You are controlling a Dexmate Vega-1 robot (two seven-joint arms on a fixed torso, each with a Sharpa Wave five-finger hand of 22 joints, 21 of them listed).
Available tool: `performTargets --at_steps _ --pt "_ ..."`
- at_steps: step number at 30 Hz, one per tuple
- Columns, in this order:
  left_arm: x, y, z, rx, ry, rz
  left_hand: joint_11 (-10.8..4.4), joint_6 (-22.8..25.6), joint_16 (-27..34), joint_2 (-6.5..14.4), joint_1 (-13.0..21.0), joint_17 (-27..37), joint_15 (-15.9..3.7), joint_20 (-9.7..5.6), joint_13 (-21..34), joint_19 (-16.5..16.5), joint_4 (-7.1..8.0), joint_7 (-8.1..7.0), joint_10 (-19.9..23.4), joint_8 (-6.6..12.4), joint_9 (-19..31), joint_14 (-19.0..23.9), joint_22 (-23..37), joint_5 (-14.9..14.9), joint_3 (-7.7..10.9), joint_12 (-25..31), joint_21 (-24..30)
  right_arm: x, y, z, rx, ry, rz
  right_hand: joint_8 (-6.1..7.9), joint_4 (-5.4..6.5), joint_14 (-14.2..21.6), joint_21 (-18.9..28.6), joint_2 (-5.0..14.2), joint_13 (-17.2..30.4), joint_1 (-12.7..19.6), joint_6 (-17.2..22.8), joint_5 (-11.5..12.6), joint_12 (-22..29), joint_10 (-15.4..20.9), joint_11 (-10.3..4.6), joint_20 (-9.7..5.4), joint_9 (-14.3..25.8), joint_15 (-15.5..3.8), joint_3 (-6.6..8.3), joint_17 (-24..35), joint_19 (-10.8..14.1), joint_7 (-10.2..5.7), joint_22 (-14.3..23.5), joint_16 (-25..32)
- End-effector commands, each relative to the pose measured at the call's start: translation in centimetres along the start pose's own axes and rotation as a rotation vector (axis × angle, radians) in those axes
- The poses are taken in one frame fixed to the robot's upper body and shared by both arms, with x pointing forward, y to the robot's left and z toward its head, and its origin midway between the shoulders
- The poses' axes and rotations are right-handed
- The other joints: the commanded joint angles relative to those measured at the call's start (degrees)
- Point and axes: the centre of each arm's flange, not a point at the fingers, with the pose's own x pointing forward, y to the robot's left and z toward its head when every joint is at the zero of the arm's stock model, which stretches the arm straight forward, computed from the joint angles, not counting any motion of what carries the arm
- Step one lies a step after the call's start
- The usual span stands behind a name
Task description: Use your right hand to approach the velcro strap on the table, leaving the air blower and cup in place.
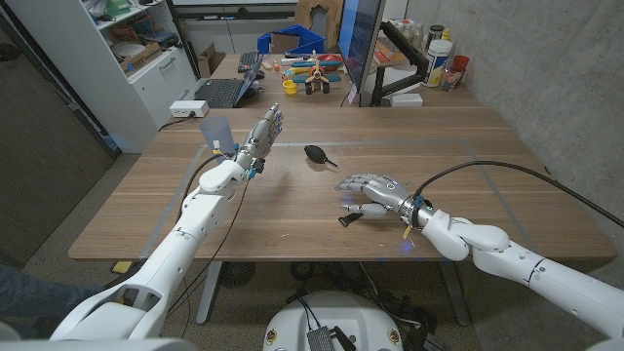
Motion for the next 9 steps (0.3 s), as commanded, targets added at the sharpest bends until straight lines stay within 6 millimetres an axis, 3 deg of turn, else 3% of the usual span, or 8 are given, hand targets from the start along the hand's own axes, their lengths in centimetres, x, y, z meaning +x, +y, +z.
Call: performTargets --at_steps 1,9 --pt "-0.02 0.08 -0.21 -0.004 0.004 0.001 -0.27 -0.1 0.3 0.2 0.3 0.3 -0.24 0.19 0.1 -3.7 0.1 -0.27 -0.4 -0.1 0.2 -0.5 0.1 0.3 -0.42 0.2 0.1 0.05 0.75 0.02 0.015 0.007 0.022 0.38 -0.1 -0.1 -0.1 0.69 0.2 0.1 0.4 -0.1 0.2 0.4 -0.05 0.13 0.0 -5.83 0.37 0.2 0.6 -0.2 0.3 0.0" --pt "0.05 -0.08 -0.24 -0.001 0.005 -0.001 -0.24 0.0 0.3 0.2 0.3 0.3 -0.26 0.2 0.1 -3.7 0.09 -0.22 -0.4 -0.09 0.2 -0.5 0.1 0.3 -0.48 0.3 0.1 -0.09 0.86 -0.14 0.021 0.02 0.027 0.36 -0.14 -0.1 -0.2 0.73 0.2 0.1 0.7 -0.2 0.2 0.5 0.25 0.1 0.0 -5.91 0.38 0.2 0.8 -0.22 0.3 0.0"
